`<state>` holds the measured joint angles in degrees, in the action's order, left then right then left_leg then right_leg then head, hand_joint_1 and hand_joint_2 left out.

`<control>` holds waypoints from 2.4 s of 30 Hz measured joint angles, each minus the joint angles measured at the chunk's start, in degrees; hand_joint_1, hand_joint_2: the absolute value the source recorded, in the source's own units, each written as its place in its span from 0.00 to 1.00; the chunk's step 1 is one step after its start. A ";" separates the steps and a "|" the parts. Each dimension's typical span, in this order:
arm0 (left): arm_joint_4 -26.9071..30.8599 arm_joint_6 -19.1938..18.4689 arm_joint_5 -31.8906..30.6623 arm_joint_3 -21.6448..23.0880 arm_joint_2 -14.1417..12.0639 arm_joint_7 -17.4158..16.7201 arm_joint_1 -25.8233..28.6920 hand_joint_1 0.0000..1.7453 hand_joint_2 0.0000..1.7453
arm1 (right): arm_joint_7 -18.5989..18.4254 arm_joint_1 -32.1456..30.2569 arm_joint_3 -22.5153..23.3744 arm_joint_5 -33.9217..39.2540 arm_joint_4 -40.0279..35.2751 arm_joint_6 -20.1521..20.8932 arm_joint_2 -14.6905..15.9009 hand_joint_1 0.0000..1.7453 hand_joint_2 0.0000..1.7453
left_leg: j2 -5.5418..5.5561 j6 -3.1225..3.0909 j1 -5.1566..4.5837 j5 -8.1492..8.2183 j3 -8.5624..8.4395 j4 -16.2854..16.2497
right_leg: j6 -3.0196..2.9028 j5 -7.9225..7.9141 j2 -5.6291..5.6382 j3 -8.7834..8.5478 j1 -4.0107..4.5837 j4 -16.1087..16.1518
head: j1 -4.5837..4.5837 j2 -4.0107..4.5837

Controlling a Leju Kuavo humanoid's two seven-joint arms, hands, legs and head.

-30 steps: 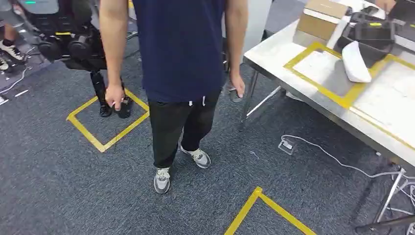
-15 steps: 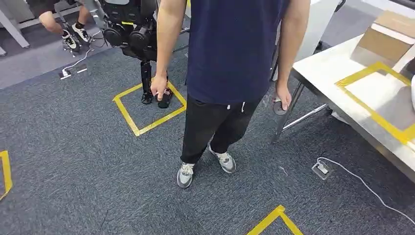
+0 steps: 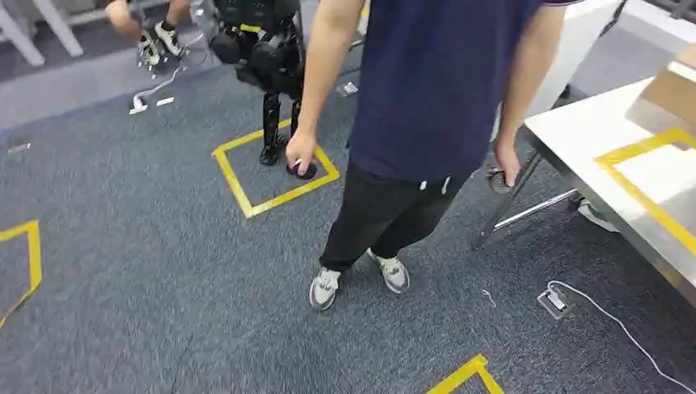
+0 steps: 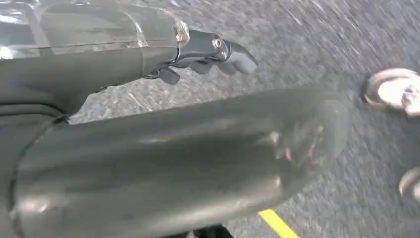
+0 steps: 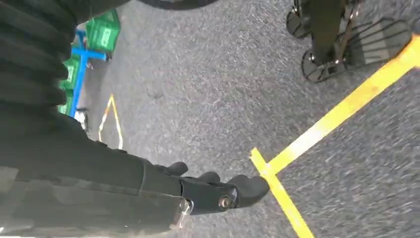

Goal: Take the parts from the cabinet and place them on the table.

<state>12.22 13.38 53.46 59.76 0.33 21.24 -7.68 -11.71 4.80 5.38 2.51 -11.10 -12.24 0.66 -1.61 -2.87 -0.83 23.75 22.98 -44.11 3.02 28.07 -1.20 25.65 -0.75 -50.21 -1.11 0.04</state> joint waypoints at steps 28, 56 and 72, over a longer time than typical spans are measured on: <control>-0.02 0.52 -0.31 0.20 1.16 -0.17 0.69 0.00 0.00 | 0.11 0.16 -1.01 0.35 0.02 0.33 1.05 0.00 1.00 | -1.87 0.95 -0.02 1.35 -0.16 -0.34 | -0.23 -4.64 -3.31 -3.94 -0.24 7.43 | -0.02 0.00; -0.02 0.59 -0.15 0.26 0.94 -0.39 0.05 0.00 0.00 | -0.46 0.02 -1.99 0.35 0.02 1.33 0.70 0.00 1.00 | -4.01 2.92 1.16 1.84 0.22 -0.69 | -0.97 -4.36 -1.60 -4.12 -0.14 7.68 | -0.50 0.00; 0.02 0.59 -0.15 0.26 1.01 -0.48 0.10 0.00 0.00 | -0.44 0.11 -3.30 0.46 0.04 0.33 1.05 0.00 1.00 | 8.59 1.66 0.34 -0.12 0.28 0.33 | -2.20 -2.89 5.96 -3.49 0.62 7.45 | 3.71 0.00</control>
<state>12.24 13.97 53.31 60.02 1.33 20.76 -7.58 -12.15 4.90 2.08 2.97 -11.06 -11.91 1.71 6.98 -1.21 -0.48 23.63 23.26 -43.79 0.82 25.18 4.76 22.15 -0.13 -42.76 2.60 0.04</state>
